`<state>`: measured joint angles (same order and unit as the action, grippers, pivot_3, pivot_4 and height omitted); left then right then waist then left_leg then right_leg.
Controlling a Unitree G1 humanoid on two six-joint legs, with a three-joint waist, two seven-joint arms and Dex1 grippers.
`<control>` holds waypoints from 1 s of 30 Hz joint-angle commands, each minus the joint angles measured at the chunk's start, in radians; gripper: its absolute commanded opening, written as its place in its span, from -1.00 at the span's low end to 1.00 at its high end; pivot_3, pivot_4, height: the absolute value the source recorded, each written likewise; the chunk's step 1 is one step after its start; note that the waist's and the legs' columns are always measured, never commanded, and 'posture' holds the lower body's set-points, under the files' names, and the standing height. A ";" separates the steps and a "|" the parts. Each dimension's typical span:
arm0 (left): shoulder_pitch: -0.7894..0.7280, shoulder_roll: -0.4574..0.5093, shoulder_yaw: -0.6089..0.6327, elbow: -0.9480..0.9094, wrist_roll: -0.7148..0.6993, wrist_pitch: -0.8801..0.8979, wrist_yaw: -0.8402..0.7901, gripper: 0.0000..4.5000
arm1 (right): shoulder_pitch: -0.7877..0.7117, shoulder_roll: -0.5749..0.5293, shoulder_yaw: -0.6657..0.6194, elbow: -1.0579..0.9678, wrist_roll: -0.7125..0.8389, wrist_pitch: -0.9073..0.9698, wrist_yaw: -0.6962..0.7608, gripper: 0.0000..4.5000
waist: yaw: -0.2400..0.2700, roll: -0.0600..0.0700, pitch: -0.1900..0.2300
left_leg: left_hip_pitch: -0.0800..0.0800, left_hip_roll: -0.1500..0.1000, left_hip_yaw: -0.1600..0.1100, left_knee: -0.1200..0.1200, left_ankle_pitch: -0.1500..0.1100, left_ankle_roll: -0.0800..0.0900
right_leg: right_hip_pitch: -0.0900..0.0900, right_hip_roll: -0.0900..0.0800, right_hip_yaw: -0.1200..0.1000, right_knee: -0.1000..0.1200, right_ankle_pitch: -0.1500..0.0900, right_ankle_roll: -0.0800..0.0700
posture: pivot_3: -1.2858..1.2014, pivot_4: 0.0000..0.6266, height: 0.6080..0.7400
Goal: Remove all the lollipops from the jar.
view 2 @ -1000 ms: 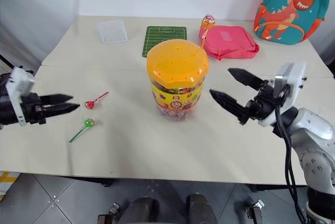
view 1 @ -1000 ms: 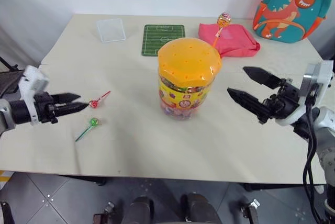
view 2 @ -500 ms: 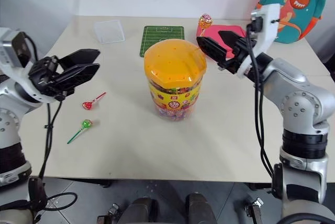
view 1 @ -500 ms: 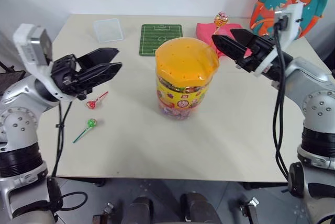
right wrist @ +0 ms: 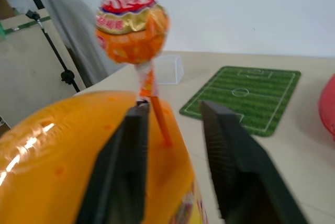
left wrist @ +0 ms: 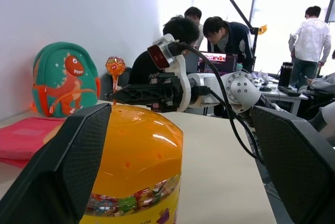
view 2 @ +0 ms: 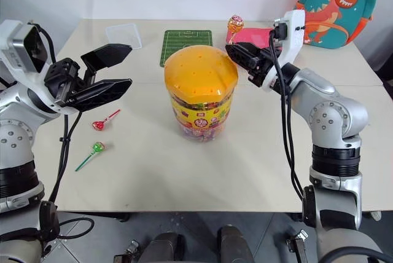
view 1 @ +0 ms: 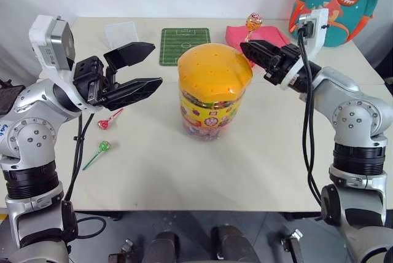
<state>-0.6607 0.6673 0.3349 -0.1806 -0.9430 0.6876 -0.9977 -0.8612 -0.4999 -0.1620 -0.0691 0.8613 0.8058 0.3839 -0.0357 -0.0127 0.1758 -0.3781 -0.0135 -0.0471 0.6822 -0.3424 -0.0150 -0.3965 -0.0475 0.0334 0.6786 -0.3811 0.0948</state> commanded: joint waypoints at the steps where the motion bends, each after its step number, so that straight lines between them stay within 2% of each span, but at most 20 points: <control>1: -0.002 0.005 0.008 -0.011 -0.012 -0.022 -0.006 1.00 | -0.025 0.008 -0.023 -0.010 -0.013 -0.028 0.025 -0.93 | 0.001 0.000 0.000 | 0.000 0.000 0.000 0.000 0.000 0.000 | 0.000 0.000 0.000 0.000 0.000 0.000 | 0.03 -0.52 1.00; 2: -0.002 0.005 0.008 -0.010 -0.013 -0.022 -0.006 1.00 | -0.027 0.012 -0.025 -0.009 -0.017 -0.028 0.027 -0.99 | 0.001 0.000 0.000 | 0.000 0.000 0.000 0.000 0.000 0.000 | 0.000 0.000 0.000 0.000 0.000 0.000 | 0.03 -0.52 1.00; 5: -0.007 0.000 0.000 -0.003 -0.001 -0.034 -0.008 1.00 | -0.039 0.031 -0.059 0.001 -0.003 -0.054 0.047 -0.99 | 0.000 0.000 0.000 | 0.000 0.000 0.000 0.000 0.000 0.000 | 0.000 0.000 0.000 0.000 0.000 0.000 | 0.03 -0.52 1.00; 9: -0.037 -0.026 -0.015 0.031 -0.002 -0.053 -0.018 1.00 | -0.092 0.053 -0.204 0.055 0.046 -0.217 0.122 -0.99 | 0.000 0.001 0.000 | 0.000 0.000 0.000 0.000 0.000 0.000 | 0.000 0.000 0.000 0.000 0.000 0.000 | 0.03 -0.52 1.00; 10: -0.042 -0.027 -0.027 0.037 0.009 -0.062 -0.031 1.00 | -0.100 0.044 -0.234 0.064 0.060 -0.228 0.131 -0.99 | 0.000 0.001 0.000 | 0.000 0.000 0.001 0.000 0.000 0.000 | 0.000 0.000 0.000 0.000 0.000 0.000 | 0.03 -0.52 1.00; 13: -0.051 -0.030 -0.085 0.060 0.068 -0.111 -0.082 1.00 | -0.072 -0.088 -0.283 0.077 0.051 -0.171 0.155 -0.99 | 0.012 0.001 0.000 | 0.000 0.000 -0.001 0.000 0.000 0.000 | 0.000 0.000 -0.001 0.000 0.000 0.000 | 0.03 -0.52 1.00; 16: -0.030 -0.006 -0.154 0.067 0.161 -0.186 -0.155 1.00 | 0.041 -0.299 -0.292 0.084 0.053 0.032 0.171 -0.99 | 0.016 0.001 0.000 | -0.001 -0.002 -0.002 -0.001 0.000 0.001 | 0.003 -0.002 -0.001 -0.004 0.000 0.000 | 0.03 -0.52 1.00; 18: -0.003 0.020 -0.189 0.072 0.223 -0.242 -0.206 1.00 | 0.167 -0.431 -0.323 0.082 0.023 0.149 0.149 -0.99 | 0.014 0.001 0.000 | -0.001 -0.002 -0.001 -0.001 -0.001 0.002 | 0.003 -0.002 -0.001 -0.006 0.000 0.000 | 0.03 -0.52 1.00; 20: 0.028 0.050 -0.212 0.074 0.265 -0.288 -0.264 1.00 | 0.281 -0.505 -0.362 0.074 -0.015 0.208 0.117 -0.99 | 0.013 0.001 0.000 | -0.002 -0.001 -0.001 -0.002 -0.001 0.002 | 0.003 -0.001 0.000 -0.008 0.000 0.000 | 0.03 -0.52 1.00; 21: 0.042 0.063 -0.221 0.073 0.280 -0.307 -0.291 1.00 | 0.320 -0.522 -0.379 0.071 -0.024 0.229 0.101 -0.99 | 0.009 0.001 0.000 | -0.003 -0.001 0.000 -0.002 -0.001 0.002 | 0.002 -0.001 0.000 -0.008 0.000 0.000 | 0.03 -0.52 1.00; 23: 0.071 0.080 -0.225 0.071 0.281 -0.316 -0.329 1.00 | 0.496 -0.567 -0.403 0.019 -0.078 0.257 0.121 -0.99 | 0.008 0.003 0.001 | -0.004 0.000 0.002 -0.002 -0.001 0.002 | 0.001 0.000 0.001 -0.007 0.000 0.000 | 0.03 -0.52 1.00; 24: 0.091 0.078 -0.227 0.080 0.288 -0.343 -0.353 1.00 | 0.616 -0.599 -0.379 -0.016 -0.130 0.261 0.138 -0.99 | 0.010 0.004 0.000 | -0.005 0.000 0.002 -0.001 0.000 0.002 | 0.000 0.000 0.002 -0.007 0.000 0.000 | 0.03 -0.52 1.00; 26: 0.121 0.079 -0.243 0.092 0.315 -0.394 -0.393 1.00 | 0.760 -0.625 -0.345 -0.044 -0.184 0.263 0.160 -0.99 | 0.010 0.004 0.000 | -0.004 0.000 0.002 0.000 0.000 0.002 | 0.001 0.001 0.001 -0.006 0.000 0.000 | 0.03 -0.52 1.00; 30: 0.135 0.060 -0.265 0.122 0.355 -0.443 -0.398 1.00 | 0.828 -0.572 -0.282 0.011 -0.305 0.127 0.133 -0.99 | 0.006 0.004 0.000 | -0.004 0.000 0.007 0.000 0.002 0.005 | 0.001 0.001 0.006 -0.008 0.000 0.000 | 0.03 -0.52 1.00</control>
<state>-0.5190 0.7268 0.0605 -0.0607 -0.5973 0.2761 -1.3923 -0.0269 -1.0752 -0.4371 -0.0649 0.6098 1.0094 0.5284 -0.0295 -0.0088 0.1758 -0.3805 -0.0143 -0.0399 0.6827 -0.3403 -0.0097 -0.3953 -0.0467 0.0403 0.6690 -0.3806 0.0949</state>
